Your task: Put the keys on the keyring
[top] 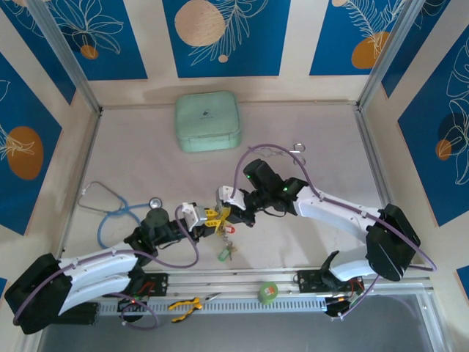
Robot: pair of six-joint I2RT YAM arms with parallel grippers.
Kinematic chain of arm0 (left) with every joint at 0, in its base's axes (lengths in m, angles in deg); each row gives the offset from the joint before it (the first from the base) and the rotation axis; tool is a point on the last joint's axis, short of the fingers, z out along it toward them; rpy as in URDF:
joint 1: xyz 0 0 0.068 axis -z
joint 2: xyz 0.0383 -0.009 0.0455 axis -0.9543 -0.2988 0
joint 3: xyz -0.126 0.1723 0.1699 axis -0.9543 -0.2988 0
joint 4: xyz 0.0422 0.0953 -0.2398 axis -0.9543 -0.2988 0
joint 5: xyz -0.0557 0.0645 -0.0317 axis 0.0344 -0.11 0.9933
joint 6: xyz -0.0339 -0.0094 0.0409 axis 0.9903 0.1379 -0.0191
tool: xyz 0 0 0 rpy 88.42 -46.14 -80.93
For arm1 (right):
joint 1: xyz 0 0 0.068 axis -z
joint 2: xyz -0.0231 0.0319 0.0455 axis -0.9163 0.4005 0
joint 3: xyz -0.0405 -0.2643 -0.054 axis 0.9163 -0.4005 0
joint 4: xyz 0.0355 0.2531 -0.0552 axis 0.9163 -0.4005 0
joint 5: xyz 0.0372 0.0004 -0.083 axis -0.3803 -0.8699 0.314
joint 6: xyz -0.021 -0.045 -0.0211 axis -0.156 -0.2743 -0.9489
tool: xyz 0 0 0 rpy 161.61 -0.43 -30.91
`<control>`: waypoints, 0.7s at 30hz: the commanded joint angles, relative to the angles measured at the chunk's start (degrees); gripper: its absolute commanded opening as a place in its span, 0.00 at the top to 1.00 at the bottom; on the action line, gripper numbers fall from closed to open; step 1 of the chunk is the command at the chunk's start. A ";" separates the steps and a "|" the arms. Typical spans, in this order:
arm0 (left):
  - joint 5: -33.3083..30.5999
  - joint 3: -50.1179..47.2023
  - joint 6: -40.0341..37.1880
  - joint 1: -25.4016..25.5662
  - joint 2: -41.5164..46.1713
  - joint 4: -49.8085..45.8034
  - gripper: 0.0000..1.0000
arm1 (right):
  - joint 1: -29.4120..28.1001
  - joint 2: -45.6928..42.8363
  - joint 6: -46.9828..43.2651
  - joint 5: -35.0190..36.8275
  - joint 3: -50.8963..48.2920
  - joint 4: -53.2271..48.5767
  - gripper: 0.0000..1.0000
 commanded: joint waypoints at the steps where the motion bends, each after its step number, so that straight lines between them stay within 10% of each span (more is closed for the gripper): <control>1: 0.40 4.20 -3.55 0.19 0.89 -6.57 0.80 | -2.40 1.74 -6.62 5.01 5.53 -9.86 1.00; 7: 2.60 7.72 -7.53 0.25 -0.11 -14.22 1.00 | -4.14 3.31 -10.75 6.23 10.58 -15.95 1.00; 10: 2.25 7.53 -7.99 0.19 0.16 -13.27 1.00 | -3.40 2.79 -9.48 4.88 11.24 -16.19 0.97; 14: 1.56 4.14 -5.31 0.18 0.69 -4.27 1.00 | 1.61 -3.12 -1.26 -2.72 3.32 -5.81 0.68; 21: 2.41 1.75 -2.95 0.25 -0.36 2.23 1.00 | 2.40 -5.34 6.11 -3.17 -4.39 3.80 0.67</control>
